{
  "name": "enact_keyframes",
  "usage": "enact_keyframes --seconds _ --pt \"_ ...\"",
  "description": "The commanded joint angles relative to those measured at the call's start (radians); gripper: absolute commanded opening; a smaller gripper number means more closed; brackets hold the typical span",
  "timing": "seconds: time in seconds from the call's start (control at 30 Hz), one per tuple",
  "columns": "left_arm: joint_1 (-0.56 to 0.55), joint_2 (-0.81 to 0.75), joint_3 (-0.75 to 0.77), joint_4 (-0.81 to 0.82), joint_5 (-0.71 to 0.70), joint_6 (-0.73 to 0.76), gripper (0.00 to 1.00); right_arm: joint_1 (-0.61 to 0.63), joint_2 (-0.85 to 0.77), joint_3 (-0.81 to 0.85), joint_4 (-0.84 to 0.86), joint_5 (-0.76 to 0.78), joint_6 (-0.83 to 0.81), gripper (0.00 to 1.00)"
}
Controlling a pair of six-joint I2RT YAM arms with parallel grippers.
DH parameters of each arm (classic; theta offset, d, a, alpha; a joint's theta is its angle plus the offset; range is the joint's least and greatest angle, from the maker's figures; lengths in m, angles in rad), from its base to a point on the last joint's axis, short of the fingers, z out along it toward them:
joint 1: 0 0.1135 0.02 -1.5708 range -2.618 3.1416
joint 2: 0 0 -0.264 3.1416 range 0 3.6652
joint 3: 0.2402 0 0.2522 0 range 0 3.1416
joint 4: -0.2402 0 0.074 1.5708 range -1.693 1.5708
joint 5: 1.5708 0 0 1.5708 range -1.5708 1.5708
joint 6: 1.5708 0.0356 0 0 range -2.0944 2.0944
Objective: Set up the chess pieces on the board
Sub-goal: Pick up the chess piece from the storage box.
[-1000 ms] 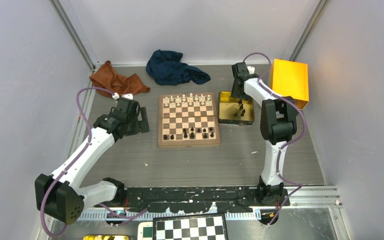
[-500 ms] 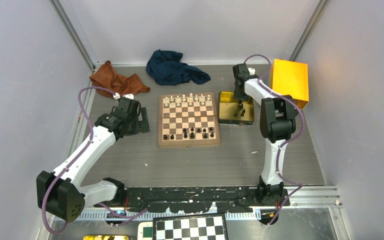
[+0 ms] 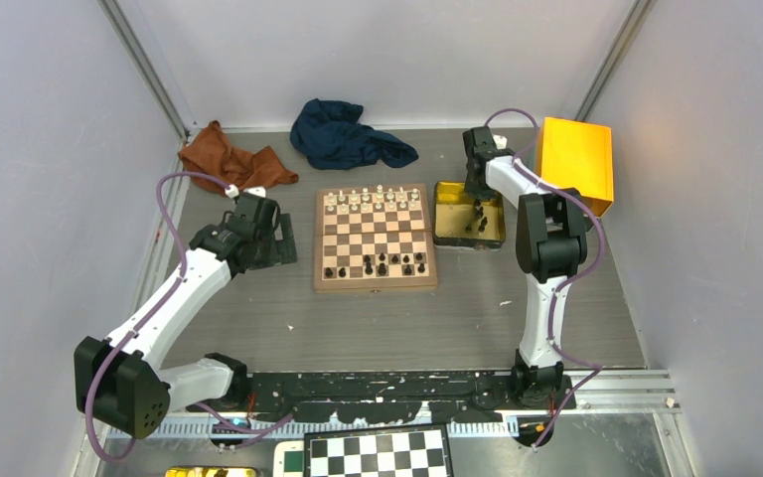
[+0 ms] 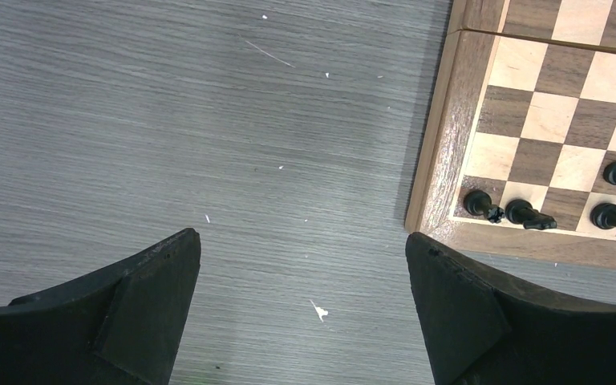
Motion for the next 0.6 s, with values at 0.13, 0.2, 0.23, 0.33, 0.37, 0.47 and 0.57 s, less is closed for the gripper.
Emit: enact_keyframes --seconds 0.13,0.2,0.23,0.33,0.37,0.47,0.57 --pt "0.005 -0.005 0.039 0.02 0.0 0.013 1.0 -0.004 -0.065 0.015 0.009 0.003 -0.02 0.01" --pt "0.005 -0.006 0.039 0.021 0.003 0.012 1.0 0.0 -0.086 0.01 0.008 -0.001 -0.022 0.01" --pt "0.005 -0.007 0.039 0.021 0.004 0.012 1.0 0.003 -0.097 0.007 0.006 -0.002 -0.025 0.01" --pt "0.005 -0.012 0.036 0.024 0.008 0.011 1.0 0.016 -0.135 0.0 0.001 -0.002 -0.033 0.01" --pt "0.005 -0.013 0.035 0.024 0.01 0.01 1.0 0.021 -0.146 0.0 -0.001 -0.003 -0.035 0.01" --pt "0.005 -0.02 0.033 0.026 0.014 0.011 1.0 0.039 -0.182 -0.002 -0.009 -0.005 -0.043 0.01" --pt "0.005 -0.027 0.03 0.028 0.017 0.01 1.0 0.063 -0.216 -0.003 -0.023 -0.004 -0.048 0.01"
